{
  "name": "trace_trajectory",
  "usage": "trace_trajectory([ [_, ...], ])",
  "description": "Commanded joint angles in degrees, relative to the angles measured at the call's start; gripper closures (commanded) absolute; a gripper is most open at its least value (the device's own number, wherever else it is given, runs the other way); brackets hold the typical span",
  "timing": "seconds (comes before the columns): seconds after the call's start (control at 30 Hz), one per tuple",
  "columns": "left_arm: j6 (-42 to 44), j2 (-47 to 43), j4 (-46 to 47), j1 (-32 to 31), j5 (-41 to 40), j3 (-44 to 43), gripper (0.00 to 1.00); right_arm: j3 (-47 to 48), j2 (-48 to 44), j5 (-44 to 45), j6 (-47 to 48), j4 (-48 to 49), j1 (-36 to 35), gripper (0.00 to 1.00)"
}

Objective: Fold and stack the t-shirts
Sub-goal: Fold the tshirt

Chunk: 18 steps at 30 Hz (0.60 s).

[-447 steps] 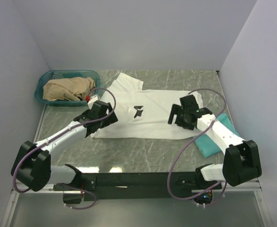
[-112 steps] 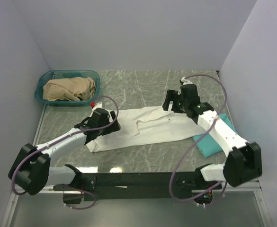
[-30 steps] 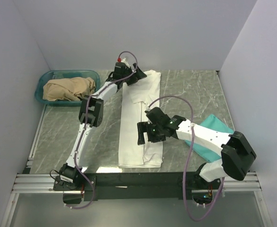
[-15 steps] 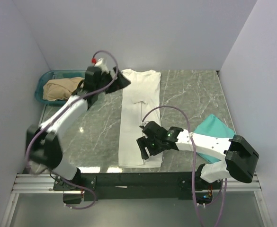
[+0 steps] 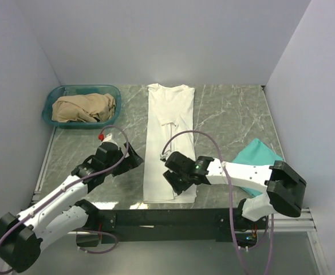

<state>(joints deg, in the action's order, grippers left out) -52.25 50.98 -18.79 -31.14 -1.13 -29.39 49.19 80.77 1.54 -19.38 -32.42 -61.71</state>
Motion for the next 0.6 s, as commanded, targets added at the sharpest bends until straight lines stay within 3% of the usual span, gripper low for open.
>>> trace_trajectory([
  [0.0,-3.91,-3.60,-0.55,-1.21,2.35,2.22,0.01,3.28,1.75,1.36,3.64,-0.18,-2.35,0.46],
  [0.17,-4.35,-3.78,-2.92,-1.73,1.83,3.11,0.01,4.25,6.41,3.38,3.73,-0.88,-3.59,0.46],
  [0.37,-4.61,-3.61,-3.98,-2.00,1.30,3.28,0.01,5.30,9.49,4.87,2.42,-0.80,-3.85,0.64],
  [0.5,-4.70,-3.26,-3.45,-2.00,1.39,3.46,0.01,5.39,8.09,3.56,0.92,-1.85,-3.85,0.82],
  [0.57,-4.70,-2.99,-3.71,-2.09,1.83,3.20,0.01,5.83,6.68,0.85,-0.48,-2.64,-3.85,0.86],
])
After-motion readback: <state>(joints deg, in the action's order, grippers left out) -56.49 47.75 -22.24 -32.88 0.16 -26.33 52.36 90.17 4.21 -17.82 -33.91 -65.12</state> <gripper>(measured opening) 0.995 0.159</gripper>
